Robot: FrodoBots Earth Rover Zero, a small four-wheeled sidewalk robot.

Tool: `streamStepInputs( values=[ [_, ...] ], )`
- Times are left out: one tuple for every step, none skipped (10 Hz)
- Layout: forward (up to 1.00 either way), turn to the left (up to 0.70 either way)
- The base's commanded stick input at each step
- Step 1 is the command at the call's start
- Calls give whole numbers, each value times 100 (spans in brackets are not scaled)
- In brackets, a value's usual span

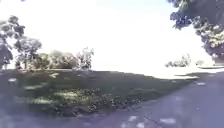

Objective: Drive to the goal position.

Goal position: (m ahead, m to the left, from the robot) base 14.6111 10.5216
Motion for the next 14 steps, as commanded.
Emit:
streamStepInputs(
  values=[
    [-4,70],
    [-4,70],
    [-4,70],
    [-4,70],
    [-4,70],
    [-4,70],
    [-4,70],
    [-4,70],
    [-4,70],
    [-4,37],
    [-4,0],
    [-4,0],
    [13,0],
    [51,0]
  ],
)
